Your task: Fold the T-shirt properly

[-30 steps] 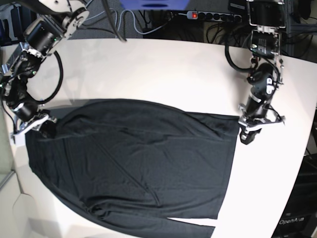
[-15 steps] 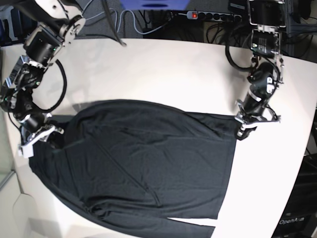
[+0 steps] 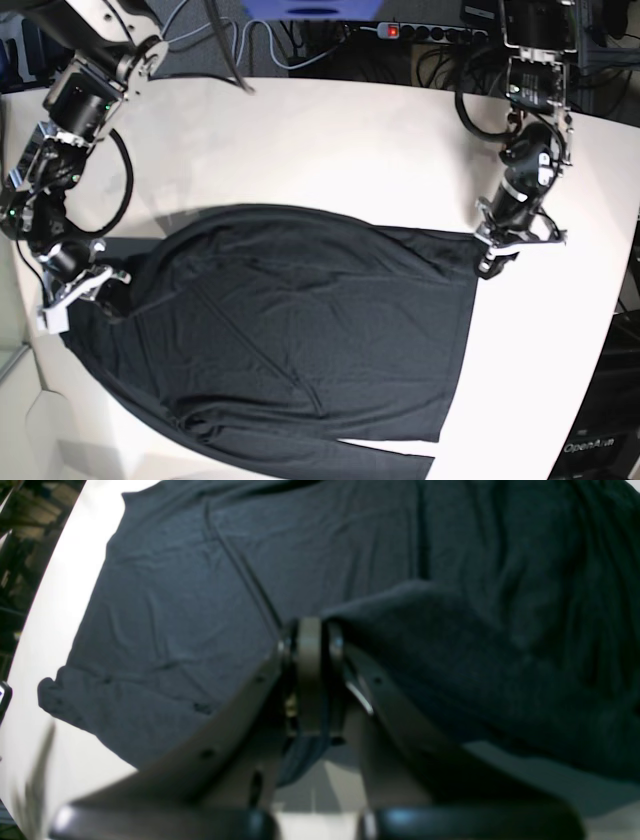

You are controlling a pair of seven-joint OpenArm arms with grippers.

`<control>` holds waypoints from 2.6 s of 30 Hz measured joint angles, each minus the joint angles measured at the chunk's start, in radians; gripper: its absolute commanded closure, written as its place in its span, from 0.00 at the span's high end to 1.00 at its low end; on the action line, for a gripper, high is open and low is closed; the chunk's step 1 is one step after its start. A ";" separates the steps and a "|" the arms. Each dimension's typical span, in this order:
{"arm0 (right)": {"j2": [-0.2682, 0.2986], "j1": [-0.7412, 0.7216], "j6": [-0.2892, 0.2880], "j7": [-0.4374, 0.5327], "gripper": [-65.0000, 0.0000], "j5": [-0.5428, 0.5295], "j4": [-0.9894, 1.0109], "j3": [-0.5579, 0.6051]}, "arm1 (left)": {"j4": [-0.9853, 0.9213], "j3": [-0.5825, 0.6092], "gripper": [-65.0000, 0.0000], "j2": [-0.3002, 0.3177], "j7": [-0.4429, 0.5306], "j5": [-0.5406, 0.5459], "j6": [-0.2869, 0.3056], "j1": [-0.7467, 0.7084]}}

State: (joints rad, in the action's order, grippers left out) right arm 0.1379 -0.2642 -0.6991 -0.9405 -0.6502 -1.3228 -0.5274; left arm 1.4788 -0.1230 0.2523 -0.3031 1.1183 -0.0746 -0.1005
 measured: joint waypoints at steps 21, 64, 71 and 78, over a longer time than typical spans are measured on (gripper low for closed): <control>0.000 0.001 0.000 0.002 0.00 -0.003 0.000 0.013 | -0.053 0.000 0.57 -0.003 0.000 0.001 0.007 0.018; 0.000 0.013 0.000 -0.002 0.00 -0.003 0.000 0.014 | -0.058 -0.096 0.58 -0.067 0.026 0.000 -0.001 -0.016; 0.000 0.017 0.000 -0.002 0.00 -0.003 0.000 0.014 | -0.103 -0.096 0.58 -0.067 0.026 -0.005 -0.002 0.000; 0.000 0.026 0.000 -0.002 0.00 -0.003 0.000 0.014 | -0.111 -0.096 0.58 -0.067 0.026 -0.004 0.004 0.003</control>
State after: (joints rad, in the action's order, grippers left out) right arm 0.1383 -0.2378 -0.6991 -0.9421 -0.6529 -1.3224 -0.5137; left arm 1.3682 -0.2192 0.1852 -0.2775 1.1145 -0.0708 -0.0975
